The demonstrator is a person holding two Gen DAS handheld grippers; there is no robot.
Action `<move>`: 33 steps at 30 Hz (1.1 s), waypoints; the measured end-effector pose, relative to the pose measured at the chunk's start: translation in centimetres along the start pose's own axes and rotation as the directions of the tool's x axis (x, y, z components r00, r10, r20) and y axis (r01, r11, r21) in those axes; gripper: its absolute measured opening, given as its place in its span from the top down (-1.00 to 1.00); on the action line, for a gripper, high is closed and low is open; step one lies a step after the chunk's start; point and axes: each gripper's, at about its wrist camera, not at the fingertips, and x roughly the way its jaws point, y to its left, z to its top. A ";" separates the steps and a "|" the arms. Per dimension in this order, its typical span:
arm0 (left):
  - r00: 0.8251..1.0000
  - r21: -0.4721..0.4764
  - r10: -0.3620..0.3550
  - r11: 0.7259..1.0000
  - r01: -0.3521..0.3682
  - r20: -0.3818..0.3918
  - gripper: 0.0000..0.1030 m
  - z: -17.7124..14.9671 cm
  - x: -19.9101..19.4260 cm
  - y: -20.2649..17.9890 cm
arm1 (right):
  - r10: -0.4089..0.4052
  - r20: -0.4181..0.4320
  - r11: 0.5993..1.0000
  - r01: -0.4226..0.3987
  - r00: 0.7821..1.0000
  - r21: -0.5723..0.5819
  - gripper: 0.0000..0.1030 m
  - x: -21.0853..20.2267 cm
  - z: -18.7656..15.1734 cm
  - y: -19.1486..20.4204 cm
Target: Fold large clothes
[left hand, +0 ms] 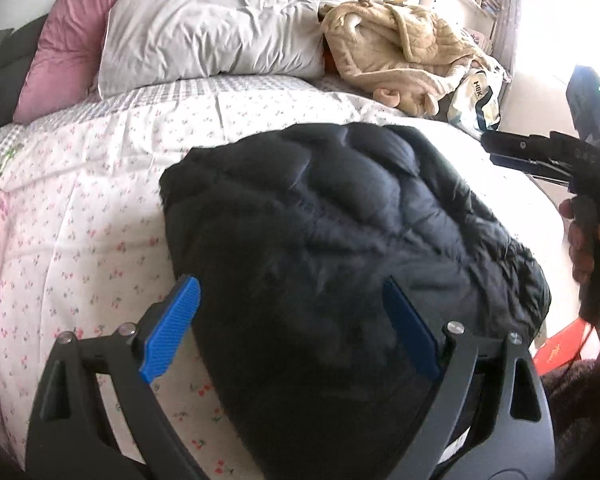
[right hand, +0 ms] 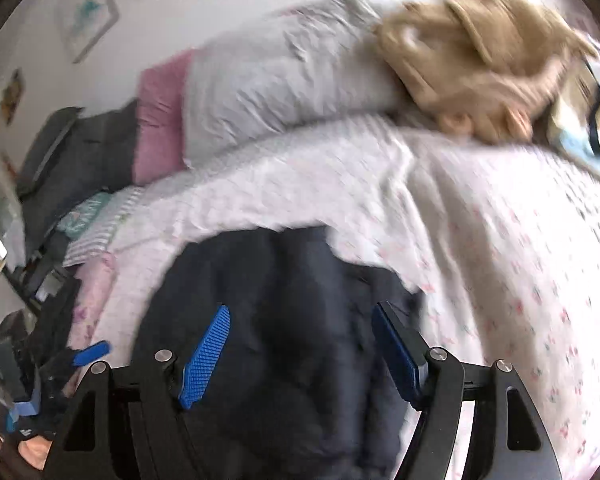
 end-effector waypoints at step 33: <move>0.843 -0.619 -0.501 0.731 0.289 -0.198 -1.00 -5.2 8.5 9.0 | 0.453 -0.306 0.794 -0.222 0.838 0.566 -0.84 11.3 -7.5 -13.0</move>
